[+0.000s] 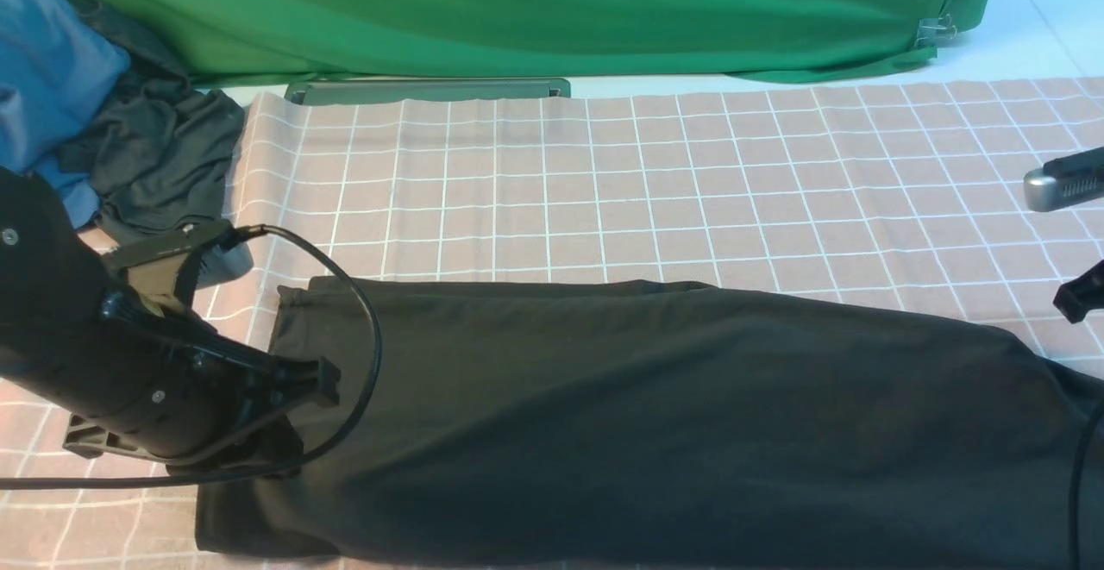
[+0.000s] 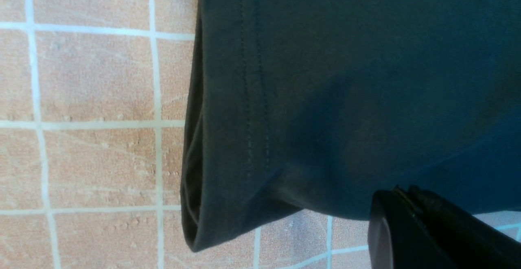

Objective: Fold a long-sleeved shirt over a pink coffee tablecloth.
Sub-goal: 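Pull the folded dark garment lengthwise by its ends to straighten it flat on the table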

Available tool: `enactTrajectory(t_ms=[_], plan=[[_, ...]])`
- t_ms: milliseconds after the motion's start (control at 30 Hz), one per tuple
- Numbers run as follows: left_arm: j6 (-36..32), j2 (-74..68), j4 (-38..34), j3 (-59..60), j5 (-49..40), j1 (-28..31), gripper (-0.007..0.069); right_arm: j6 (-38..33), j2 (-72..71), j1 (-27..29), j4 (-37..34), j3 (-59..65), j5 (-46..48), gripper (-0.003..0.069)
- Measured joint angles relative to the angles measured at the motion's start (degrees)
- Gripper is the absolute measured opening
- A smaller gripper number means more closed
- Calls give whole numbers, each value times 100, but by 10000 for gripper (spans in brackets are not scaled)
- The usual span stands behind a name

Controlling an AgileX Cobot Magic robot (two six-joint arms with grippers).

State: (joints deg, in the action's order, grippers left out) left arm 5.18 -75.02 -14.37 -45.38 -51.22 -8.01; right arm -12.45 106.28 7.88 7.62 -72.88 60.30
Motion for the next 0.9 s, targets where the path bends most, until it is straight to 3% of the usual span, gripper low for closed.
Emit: enactTrajectory(t_ms=[100,200,300,367,467,600,800,900], plan=[[0,0,0,0,5,0,13,0,5,0,-251,0,17,55],[0,0,0,0,10,0,13,-20,35,0,-325,0,50,155],[0,0,-2,0,10,0,13,-151,165,0,-325,0,117,307],[0,0,-2,0,16,0,13,-182,257,0,-333,0,102,357],[0,0,-2,0,39,0,13,-226,392,0,-333,0,45,377],[0,0,-2,0,51,0,13,-244,517,0,-338,0,-51,332],[0,0,-2,0,51,0,13,-262,502,0,-370,0,-6,55],[0,0,-2,0,51,0,13,-262,382,0,-346,0,27,40]])
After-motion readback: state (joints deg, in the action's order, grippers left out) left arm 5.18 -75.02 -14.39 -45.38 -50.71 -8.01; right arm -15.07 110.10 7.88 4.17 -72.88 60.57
